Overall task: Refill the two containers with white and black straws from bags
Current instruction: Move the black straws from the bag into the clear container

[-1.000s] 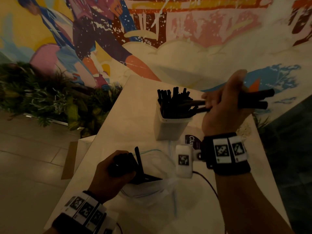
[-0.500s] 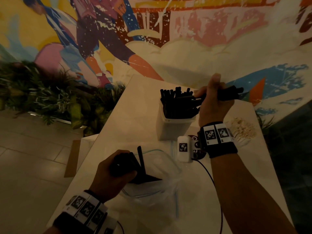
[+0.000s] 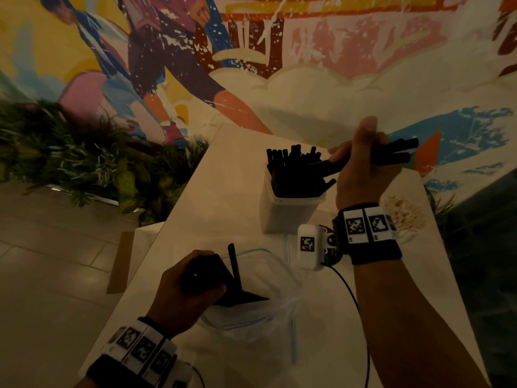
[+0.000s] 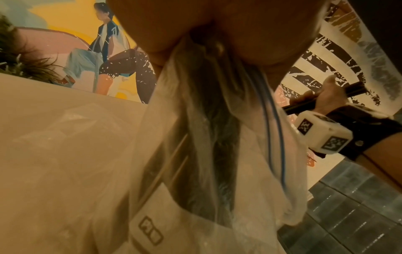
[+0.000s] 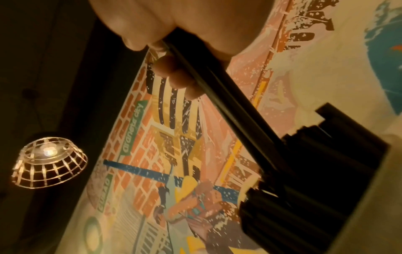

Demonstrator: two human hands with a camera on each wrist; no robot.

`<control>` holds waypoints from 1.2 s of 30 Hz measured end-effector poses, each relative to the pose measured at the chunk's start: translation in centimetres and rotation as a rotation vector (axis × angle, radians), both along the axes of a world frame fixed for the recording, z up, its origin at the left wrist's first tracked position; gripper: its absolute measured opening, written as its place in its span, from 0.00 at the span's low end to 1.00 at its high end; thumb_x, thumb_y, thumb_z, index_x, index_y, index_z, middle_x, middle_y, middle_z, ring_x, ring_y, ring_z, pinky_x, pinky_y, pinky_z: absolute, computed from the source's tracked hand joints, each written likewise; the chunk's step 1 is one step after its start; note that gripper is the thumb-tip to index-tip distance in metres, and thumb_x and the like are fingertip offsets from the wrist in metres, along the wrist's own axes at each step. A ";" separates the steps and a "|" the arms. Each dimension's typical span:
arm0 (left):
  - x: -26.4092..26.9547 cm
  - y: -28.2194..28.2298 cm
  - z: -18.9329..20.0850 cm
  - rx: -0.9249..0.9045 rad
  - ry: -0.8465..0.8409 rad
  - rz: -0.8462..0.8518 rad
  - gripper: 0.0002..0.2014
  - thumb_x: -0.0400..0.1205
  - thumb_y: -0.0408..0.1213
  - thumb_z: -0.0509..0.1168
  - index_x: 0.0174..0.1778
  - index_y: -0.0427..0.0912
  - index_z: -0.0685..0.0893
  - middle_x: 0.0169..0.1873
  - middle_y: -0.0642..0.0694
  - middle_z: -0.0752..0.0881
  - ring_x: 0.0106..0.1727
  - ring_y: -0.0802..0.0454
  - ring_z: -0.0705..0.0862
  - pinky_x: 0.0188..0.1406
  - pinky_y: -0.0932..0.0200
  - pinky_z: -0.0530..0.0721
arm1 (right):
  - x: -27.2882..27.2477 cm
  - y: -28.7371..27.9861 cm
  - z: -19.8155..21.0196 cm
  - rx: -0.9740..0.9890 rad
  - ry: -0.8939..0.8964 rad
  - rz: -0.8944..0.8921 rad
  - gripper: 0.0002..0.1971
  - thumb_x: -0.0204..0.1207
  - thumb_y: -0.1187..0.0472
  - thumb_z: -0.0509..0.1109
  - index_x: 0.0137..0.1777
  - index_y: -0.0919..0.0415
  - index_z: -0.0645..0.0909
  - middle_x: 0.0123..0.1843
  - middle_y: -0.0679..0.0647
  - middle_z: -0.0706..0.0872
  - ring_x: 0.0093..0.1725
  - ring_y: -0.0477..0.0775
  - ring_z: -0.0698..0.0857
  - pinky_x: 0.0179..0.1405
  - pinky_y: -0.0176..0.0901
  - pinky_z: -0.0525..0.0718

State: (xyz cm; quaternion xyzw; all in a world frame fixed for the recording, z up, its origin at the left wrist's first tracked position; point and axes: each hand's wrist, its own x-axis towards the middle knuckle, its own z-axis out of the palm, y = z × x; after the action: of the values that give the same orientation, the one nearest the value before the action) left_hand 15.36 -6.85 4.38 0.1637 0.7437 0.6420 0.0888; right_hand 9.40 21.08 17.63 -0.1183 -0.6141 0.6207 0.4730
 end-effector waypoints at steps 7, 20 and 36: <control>0.0 0.0 0.1 0.028 0.000 -0.015 0.21 0.57 0.49 0.74 0.46 0.63 0.81 0.47 0.57 0.86 0.49 0.62 0.85 0.44 0.72 0.84 | -1.1 0.6 -5.3 0.413 -0.536 -0.171 0.28 0.76 0.34 0.62 0.35 0.60 0.83 0.35 0.55 0.87 0.44 0.58 0.86 0.48 0.48 0.81; 0.0 0.1 0.1 -0.002 0.018 -0.002 0.21 0.56 0.50 0.73 0.45 0.70 0.80 0.46 0.61 0.86 0.48 0.65 0.85 0.43 0.75 0.83 | -2.8 0.8 -6.0 1.022 -0.597 -0.154 0.31 0.83 0.42 0.52 0.77 0.64 0.69 0.81 0.66 0.64 0.81 0.66 0.62 0.76 0.64 0.67; -0.3 -0.2 -0.5 -0.031 0.004 0.019 0.24 0.57 0.51 0.74 0.49 0.60 0.81 0.48 0.57 0.86 0.50 0.60 0.85 0.48 0.65 0.86 | 5.1 -4.8 -4.5 0.544 -0.465 0.236 0.09 0.77 0.54 0.72 0.55 0.53 0.85 0.46 0.46 0.89 0.44 0.35 0.85 0.48 0.32 0.83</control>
State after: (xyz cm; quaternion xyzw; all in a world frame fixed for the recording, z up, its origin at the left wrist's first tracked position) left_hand 15.08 -7.03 3.87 0.1565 0.7553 0.6308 0.0838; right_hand 14.48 16.32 13.12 -0.0544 -0.8568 0.4418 0.2604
